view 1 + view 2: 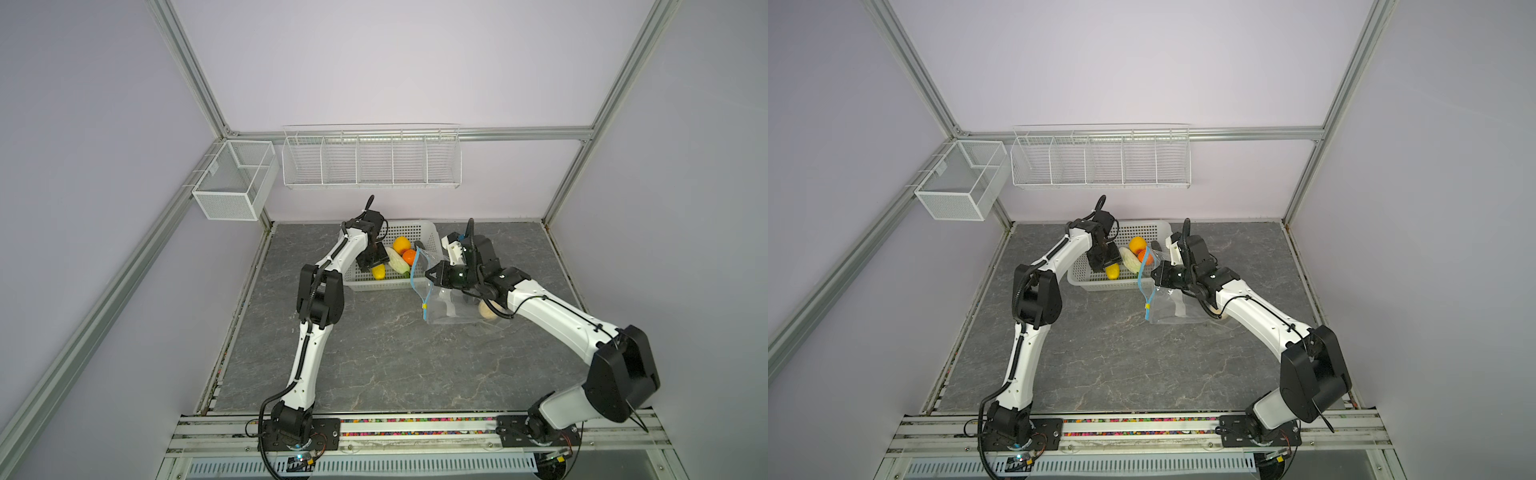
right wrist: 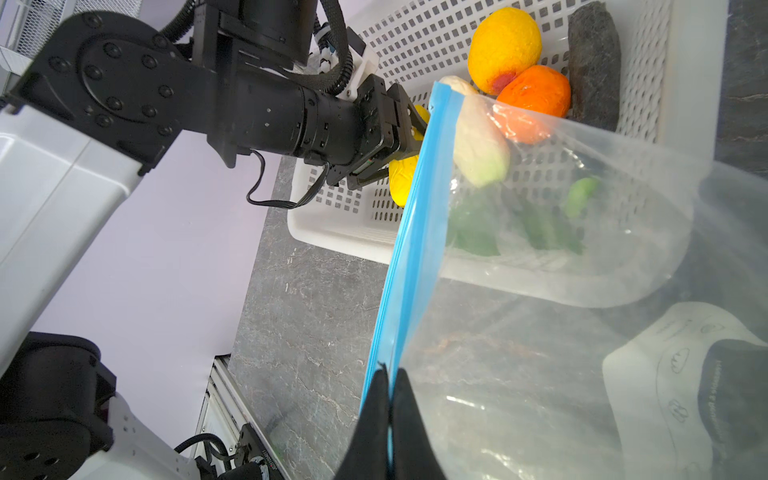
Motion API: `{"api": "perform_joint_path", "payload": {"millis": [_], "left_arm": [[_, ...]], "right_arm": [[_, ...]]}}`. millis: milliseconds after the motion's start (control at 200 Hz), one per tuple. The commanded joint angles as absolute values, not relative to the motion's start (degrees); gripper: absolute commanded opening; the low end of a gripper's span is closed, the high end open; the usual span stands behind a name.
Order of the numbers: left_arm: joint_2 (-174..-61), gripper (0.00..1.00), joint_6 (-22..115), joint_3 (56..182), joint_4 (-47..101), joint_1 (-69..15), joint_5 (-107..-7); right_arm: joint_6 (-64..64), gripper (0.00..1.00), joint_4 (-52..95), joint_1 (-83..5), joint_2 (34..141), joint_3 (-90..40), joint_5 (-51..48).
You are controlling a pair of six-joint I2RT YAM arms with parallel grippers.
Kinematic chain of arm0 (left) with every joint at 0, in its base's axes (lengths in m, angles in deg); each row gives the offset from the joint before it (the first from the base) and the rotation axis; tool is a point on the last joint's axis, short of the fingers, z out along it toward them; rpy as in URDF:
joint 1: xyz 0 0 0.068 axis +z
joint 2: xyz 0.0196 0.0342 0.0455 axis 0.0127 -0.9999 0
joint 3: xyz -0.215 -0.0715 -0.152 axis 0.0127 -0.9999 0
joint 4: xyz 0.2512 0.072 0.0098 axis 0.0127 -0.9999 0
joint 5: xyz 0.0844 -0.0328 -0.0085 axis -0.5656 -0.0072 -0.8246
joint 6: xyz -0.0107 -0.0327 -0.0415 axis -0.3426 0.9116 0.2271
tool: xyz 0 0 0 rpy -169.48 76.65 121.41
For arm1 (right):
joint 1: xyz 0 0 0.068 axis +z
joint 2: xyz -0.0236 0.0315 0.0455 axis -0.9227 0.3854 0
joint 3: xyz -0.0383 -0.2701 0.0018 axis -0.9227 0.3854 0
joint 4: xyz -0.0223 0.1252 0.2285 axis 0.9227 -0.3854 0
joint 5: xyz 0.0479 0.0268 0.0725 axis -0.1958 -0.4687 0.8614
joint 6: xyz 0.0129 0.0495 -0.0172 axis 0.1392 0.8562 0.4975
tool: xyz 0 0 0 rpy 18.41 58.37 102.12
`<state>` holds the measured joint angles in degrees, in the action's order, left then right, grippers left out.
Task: Place the food in the zip-top bag and seal the zipper
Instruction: 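Align the left gripper on the yellow fruit and close on it, then lift the yellow fruit with the left gripper and carry it to the bag mouth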
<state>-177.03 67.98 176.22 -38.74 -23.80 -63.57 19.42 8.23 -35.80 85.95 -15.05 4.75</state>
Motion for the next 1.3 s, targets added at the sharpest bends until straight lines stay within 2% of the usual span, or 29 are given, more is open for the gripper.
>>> {"api": "perform_joint_path", "payload": {"millis": [0, 395, 655, 959, 1294], "left_arm": [[-175.99, 0.60, 67.46, 176.77, -40.83, -23.32, -64.68], [-170.44, 0.46, 67.17, 172.10, -38.05, -23.34, -64.47], [-165.99, 0.44, 67.23, 168.99, -35.69, -23.32, -63.31], [-153.14, 0.42, 68.16, 156.95, -28.14, -23.62, -61.97], [-140.36, 0.40, 75.66, 145.49, -20.77, -29.54, -68.06]], "right_arm": [[18.51, 0.06, 8.51, -36.09, 86.53, -15.59, 5.33], [18.47, 0.06, 8.25, -36.08, 86.97, -15.85, 5.36], [18.29, 0.07, 7.11, -36.11, 87.60, -17.29, 4.72], [18.31, 0.07, 5.98, -35.90, 88.33, -18.66, 4.12], [19.82, 0.06, 7.73, -35.17, 87.63, -17.96, 2.62]]}}
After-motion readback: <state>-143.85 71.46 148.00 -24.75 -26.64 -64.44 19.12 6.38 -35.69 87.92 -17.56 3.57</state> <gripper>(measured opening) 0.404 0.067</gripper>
